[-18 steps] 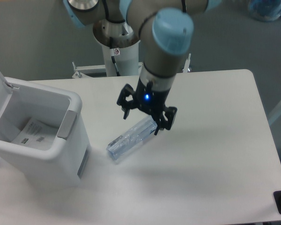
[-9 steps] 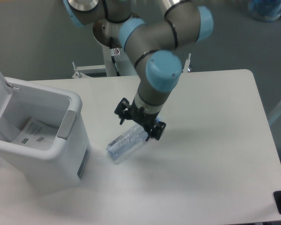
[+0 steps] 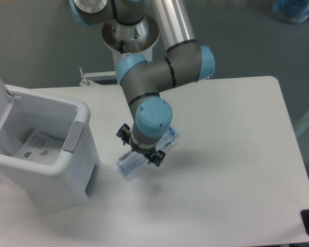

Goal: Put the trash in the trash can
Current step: 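Move the open gripper over the clear plastic water bottle, then lower the gripper around the bottle's cap end and close on it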

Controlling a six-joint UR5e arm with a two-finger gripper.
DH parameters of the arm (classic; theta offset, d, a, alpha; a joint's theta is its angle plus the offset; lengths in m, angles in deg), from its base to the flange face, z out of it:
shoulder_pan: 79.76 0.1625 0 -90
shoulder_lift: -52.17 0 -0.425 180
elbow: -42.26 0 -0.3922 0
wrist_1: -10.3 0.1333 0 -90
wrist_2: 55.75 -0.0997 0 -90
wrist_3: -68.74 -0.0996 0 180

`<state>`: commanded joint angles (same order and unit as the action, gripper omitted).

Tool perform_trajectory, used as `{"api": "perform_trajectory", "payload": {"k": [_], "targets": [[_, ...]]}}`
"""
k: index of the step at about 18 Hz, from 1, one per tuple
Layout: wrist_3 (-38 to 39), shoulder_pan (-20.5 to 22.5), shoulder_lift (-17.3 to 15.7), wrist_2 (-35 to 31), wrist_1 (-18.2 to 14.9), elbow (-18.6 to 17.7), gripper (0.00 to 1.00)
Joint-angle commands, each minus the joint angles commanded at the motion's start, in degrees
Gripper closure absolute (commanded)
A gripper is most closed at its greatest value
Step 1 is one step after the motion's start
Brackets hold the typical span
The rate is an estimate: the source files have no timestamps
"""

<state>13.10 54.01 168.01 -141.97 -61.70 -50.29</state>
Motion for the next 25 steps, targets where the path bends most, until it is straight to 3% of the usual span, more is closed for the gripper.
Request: {"api": "perform_trajectory", "payload": {"k": [19,21,22,25], "targets": [[5.5,-4.7,5.4,-4.2,1.8,0.5,0.02],[5.6,-4.6,5.8,-4.3,3.2,0.4,0.37],[5.7,-4.7,5.9,-4.4,3.8,0.4,0.46],[5.9,-4.6,5.9,-4.3,4.2,1.0,0.49]]}}
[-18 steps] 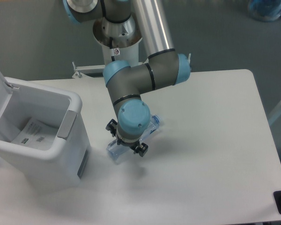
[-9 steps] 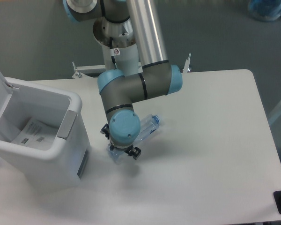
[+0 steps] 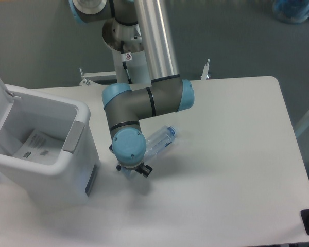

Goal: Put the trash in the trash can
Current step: 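Lower the gripper around the bottle's cap end and close on it, then lift the bottle and carry it over the trash bin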

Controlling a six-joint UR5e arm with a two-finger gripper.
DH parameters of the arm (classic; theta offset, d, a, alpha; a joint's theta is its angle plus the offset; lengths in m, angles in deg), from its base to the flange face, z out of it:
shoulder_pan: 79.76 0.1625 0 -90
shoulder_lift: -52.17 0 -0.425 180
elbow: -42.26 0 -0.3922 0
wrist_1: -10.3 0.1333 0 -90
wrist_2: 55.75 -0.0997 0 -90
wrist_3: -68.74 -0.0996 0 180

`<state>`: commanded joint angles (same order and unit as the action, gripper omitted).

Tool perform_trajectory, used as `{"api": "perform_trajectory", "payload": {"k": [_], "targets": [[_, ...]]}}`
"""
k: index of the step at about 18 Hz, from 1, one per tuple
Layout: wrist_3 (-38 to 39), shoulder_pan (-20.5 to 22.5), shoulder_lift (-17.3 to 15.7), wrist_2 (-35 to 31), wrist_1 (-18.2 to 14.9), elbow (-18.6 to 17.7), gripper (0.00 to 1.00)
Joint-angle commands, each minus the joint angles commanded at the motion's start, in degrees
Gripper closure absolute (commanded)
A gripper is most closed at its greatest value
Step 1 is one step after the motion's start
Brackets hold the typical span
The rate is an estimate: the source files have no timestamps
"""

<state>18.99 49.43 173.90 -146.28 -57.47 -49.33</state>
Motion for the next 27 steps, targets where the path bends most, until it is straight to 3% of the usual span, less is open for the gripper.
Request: {"api": "perform_trajectory", "payload": {"k": [5,9,12,18,23,27], "targets": [[-0.1,0.1,0.0,0.1,0.0,1.5,0.51],[-0.1,1.8,-0.8,0.4,2.5,2.6,0.52],[0.1,4.0,-1.3,1.5,4.0,5.6,0.52],[0.9,9.2,-2.3,15.0,4.1,15.4,0.51],[1.5,11.3,-6.8,26.8,4.0,16.3,0.51],[7.4,12.7,-9.4,40.0,4.1,18.3,0.51]]}}
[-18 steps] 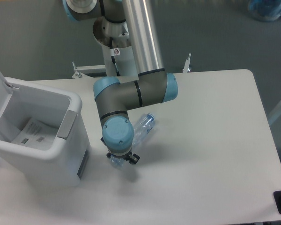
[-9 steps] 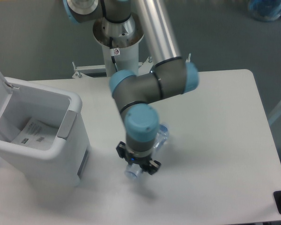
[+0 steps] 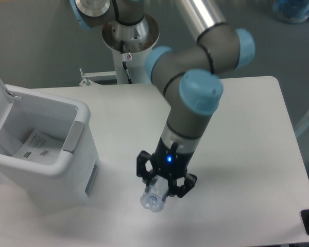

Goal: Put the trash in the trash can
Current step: 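Lift the bottle and carry it over the trash bin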

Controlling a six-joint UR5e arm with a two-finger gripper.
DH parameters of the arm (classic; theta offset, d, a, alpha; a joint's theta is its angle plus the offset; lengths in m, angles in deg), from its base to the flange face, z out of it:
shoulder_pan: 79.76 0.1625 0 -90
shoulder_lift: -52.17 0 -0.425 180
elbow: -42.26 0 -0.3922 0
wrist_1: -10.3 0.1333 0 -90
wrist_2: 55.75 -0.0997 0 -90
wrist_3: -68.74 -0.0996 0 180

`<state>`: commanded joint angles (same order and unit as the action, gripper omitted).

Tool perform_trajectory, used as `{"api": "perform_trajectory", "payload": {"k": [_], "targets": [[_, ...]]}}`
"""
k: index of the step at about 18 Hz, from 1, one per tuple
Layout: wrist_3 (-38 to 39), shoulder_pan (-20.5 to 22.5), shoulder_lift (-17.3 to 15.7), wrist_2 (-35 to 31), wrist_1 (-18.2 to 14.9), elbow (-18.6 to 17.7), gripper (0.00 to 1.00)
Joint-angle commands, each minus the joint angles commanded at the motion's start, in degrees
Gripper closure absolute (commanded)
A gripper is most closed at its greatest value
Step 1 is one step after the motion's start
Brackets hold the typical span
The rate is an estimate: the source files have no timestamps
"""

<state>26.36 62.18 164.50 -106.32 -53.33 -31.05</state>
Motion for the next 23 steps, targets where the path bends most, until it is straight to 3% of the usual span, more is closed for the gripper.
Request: {"api": "perform_trajectory", "payload": {"k": [8,11,18,23], "targets": [[9.6,0.0,-3.1,14.3,0.3,7.0,0.51],[9.7,-1.0,-5.4,16.3,0.3,7.0,0.51],[10.6,-5.8,-6.9,17.9,0.9,6.2,0.51],[12.3,-10.3,-7.7,18.0,3.3,2.5,0.5]]}}
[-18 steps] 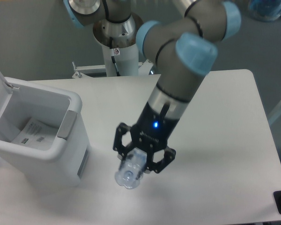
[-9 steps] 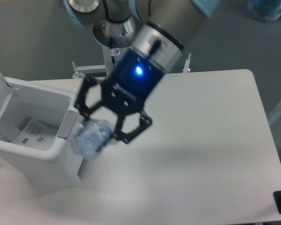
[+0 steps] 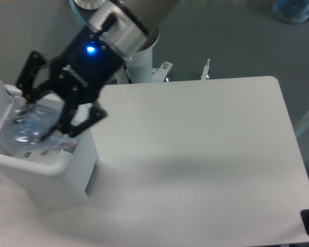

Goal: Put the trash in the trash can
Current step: 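Lift the bottle and carry it over the trash bin, then lower the bottle into the bin and open the gripper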

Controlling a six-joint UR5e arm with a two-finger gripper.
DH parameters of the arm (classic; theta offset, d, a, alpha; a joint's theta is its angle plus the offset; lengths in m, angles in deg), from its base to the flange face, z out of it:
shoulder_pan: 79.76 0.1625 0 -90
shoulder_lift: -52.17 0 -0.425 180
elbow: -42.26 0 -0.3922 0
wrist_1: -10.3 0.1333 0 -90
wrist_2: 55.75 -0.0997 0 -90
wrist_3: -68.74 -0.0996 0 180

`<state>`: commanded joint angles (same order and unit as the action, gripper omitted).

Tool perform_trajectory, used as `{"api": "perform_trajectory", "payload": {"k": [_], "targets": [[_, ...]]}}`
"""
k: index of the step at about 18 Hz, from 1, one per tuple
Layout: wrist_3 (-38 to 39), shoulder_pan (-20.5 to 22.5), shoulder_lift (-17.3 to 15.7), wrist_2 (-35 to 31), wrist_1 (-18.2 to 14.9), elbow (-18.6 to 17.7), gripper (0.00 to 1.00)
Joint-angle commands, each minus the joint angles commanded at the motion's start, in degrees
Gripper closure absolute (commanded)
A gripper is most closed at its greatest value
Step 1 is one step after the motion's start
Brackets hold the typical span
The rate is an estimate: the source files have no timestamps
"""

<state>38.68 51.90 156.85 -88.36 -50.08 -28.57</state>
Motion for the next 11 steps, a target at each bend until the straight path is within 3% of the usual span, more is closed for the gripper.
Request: {"api": "perform_trajectory", "payload": {"k": [4,7,9,10,11], "targets": [[-0.3,-1.6,-1.3,-0.1,0.4,-4.8,0.49],[-0.5,-1.6,-1.6,-0.1,3.5,-7.6,0.47],[-0.5,-1.6,-1.4,-0.1,4.3,-8.2,0.41],[-0.6,-1.6,-1.4,-0.2,4.4,-8.5,0.28],[-0.5,-1.6,-1.4,-0.2,4.4,-8.7,0.27]]}}
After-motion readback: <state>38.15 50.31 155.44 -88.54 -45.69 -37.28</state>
